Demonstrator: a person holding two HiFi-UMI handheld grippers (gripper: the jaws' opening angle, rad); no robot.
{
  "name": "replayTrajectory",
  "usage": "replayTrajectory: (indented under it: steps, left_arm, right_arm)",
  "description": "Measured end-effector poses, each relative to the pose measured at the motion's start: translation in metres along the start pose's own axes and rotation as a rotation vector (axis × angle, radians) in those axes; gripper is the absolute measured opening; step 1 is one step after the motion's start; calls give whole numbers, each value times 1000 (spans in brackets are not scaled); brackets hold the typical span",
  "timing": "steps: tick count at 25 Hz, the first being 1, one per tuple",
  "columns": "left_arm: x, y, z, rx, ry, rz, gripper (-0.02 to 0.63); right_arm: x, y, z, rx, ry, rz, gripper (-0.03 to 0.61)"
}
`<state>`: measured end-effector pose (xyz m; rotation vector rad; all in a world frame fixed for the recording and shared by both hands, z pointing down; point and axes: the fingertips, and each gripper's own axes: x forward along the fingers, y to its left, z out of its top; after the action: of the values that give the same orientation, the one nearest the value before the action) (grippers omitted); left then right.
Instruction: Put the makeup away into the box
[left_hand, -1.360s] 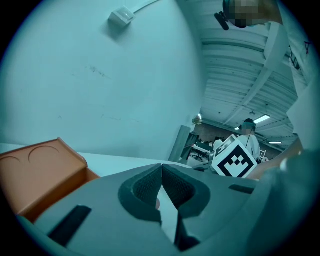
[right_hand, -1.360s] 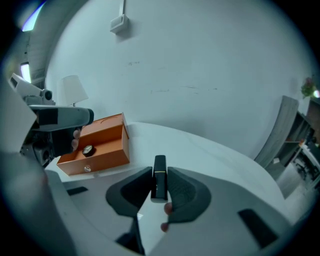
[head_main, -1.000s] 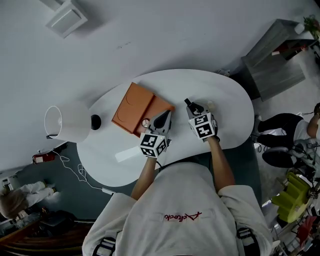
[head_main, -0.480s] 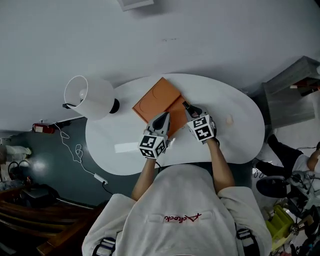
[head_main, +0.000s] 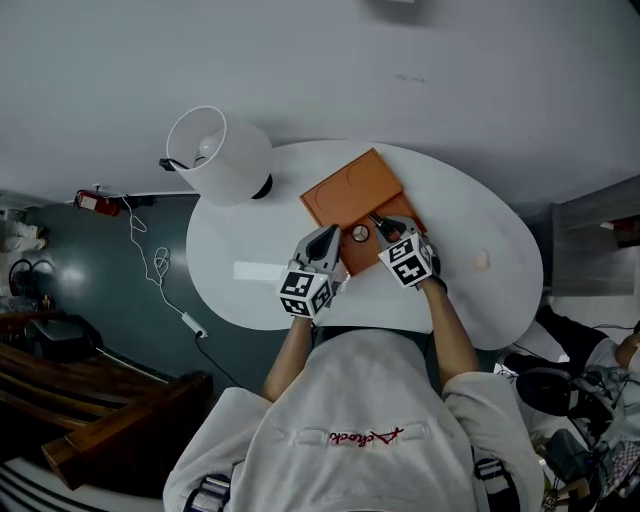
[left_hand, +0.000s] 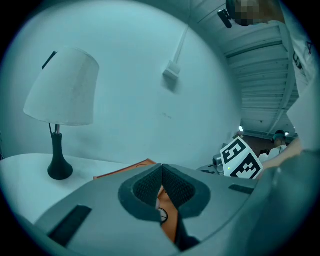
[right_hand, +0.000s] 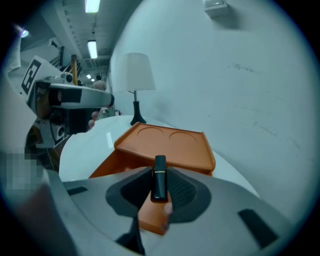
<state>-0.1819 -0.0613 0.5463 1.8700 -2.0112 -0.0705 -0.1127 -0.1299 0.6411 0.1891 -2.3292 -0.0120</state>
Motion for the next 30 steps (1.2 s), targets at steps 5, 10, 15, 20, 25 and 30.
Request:
replayTrajectory:
  steps: [5, 10, 15, 20, 25, 30]
  left_arm:
    - [0, 6, -1, -8, 1, -1, 11]
    - [4, 9, -2, -18, 9, -8, 11]
    - [6, 13, -6, -26, 18, -8, 11]
    - [5, 20, -6, -32, 18, 0, 11]
    - [5, 25, -6, -38, 21, 7, 11]
    - [5, 28, -6, -40, 25, 11, 11]
  right_arm:
    - [12, 14, -18, -358, 125, 53, 104]
    - [23, 23, -37, -673, 227, 95, 104]
    - [35, 24, -46, -808, 274, 136, 104]
    - [41, 24, -51, -766, 301, 164, 104]
    - [51, 18, -59, -728, 333, 157, 106]
    - [56, 13, -62, -702, 348, 143, 110]
